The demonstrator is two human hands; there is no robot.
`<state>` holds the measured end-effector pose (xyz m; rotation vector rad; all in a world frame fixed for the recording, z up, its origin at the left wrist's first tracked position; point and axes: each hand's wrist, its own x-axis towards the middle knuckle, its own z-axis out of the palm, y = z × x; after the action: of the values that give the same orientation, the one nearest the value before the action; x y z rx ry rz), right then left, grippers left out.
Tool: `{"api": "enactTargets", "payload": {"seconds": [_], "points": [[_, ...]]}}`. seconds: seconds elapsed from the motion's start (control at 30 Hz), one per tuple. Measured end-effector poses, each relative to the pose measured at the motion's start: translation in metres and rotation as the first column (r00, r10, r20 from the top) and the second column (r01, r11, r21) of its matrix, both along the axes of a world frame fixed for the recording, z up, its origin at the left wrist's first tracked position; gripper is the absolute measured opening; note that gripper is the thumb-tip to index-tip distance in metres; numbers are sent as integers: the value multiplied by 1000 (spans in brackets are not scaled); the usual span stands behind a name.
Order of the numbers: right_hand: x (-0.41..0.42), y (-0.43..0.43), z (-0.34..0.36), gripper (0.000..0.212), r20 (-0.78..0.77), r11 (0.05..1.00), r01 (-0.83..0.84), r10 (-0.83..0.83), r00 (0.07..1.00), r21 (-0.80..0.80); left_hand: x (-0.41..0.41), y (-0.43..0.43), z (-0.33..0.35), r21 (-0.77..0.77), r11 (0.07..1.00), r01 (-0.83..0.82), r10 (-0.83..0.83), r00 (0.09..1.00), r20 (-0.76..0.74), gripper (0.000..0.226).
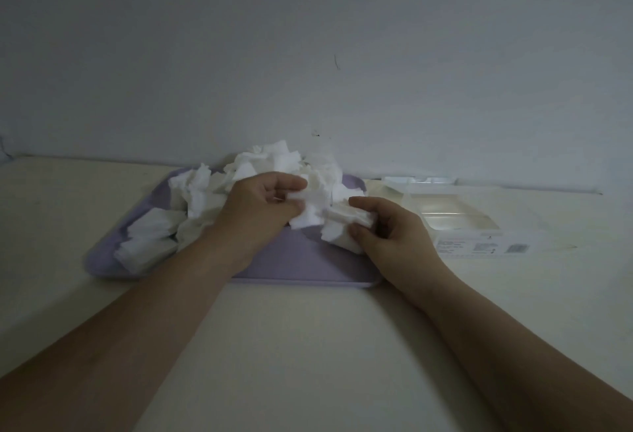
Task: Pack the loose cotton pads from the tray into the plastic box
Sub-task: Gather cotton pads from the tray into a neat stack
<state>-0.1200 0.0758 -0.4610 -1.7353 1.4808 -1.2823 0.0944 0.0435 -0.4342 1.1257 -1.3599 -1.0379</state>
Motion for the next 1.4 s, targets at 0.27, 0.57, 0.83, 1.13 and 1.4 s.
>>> {"api": "enactTargets", "payload": {"seconds": [0.27,0.57,0.83,1.13,1.4], "points": [[-2,1,0,48,119,998,17,-24,993,58,-13,11,-7,7,959,284,-283,959,-26,39],[-1,0,-2,55,174,994,-93,83,981,51,-16,12,-6,-84,983,164,-158,985,71,39],[-5,2,1,62,287,977,-192,160,945,88,-16,7,-13,-102,973,206,-184,964,190,45],[1,7,3,62,-18,987,-159,159,987,17,-15,2,-10,-53,967,249,-206,888,411,50],[9,13,6,70,-157,992,-113,121,980,60,-14,1,-12,-24,966,259,-226,881,416,22]]}}
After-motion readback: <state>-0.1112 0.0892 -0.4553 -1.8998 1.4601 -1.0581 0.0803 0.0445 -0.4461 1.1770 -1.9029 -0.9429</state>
